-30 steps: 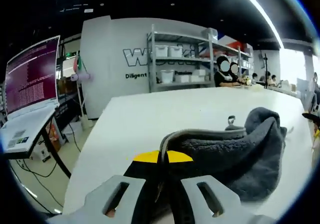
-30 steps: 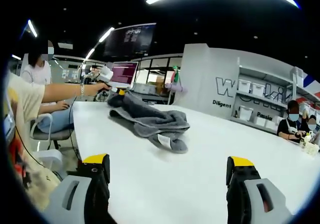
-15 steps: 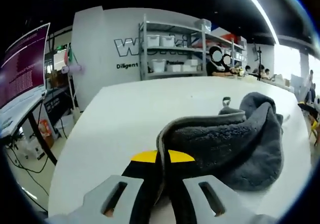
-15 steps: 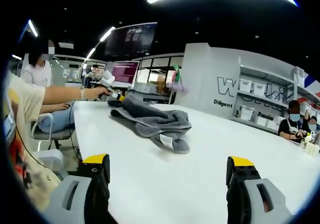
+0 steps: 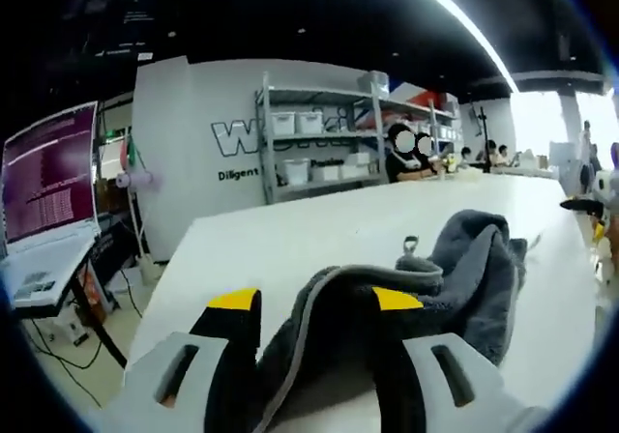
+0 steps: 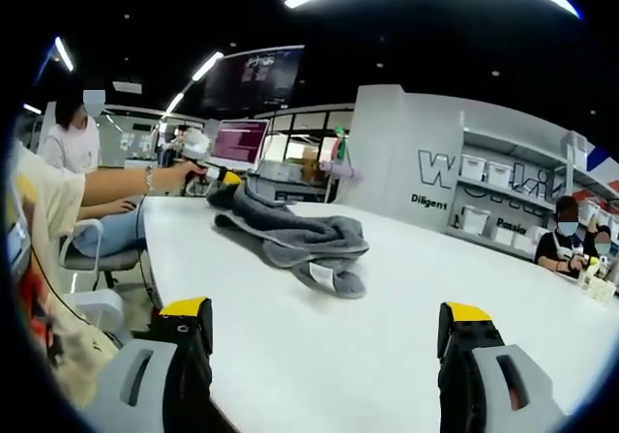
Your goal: Fold the towel on the table until its edges align and the towel forms a compact rectangular stack.
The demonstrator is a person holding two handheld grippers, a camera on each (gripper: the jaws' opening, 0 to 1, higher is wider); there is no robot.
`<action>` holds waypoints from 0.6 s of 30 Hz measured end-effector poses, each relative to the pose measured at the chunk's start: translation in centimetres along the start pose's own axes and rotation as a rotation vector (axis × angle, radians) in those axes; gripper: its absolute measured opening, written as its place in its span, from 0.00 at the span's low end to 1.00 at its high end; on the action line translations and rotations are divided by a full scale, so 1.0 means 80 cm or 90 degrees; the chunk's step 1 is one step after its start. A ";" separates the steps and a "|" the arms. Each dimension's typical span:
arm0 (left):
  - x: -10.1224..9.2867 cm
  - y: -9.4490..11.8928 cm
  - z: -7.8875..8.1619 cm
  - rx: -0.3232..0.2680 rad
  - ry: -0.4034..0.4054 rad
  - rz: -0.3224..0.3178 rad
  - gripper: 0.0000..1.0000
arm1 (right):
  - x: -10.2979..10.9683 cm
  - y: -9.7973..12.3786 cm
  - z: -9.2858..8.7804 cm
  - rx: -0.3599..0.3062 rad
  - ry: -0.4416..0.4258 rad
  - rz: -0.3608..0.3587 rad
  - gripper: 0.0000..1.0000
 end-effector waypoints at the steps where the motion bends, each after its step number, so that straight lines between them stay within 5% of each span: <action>1: -0.002 0.004 0.007 -0.018 -0.005 0.005 0.53 | 0.001 -0.002 0.000 0.000 0.000 0.002 0.99; 8: -0.030 0.022 0.024 -0.048 -0.010 -0.014 0.83 | 0.006 -0.010 -0.003 0.013 0.008 0.013 0.99; 18: -0.097 0.056 0.020 -0.058 0.016 -0.087 0.93 | 0.007 -0.015 -0.010 0.024 0.004 0.022 0.99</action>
Point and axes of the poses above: the point that each gripper's makers call its tool centre point, and the gripper's own axes: y roughly backward along the fingers, x roughly to its left, z roughly out of its top, the point moved 8 cm from there along y, roughly backward along the fingers, and after that the axes turned 13 degrees about -x, right-handed, at the moved point
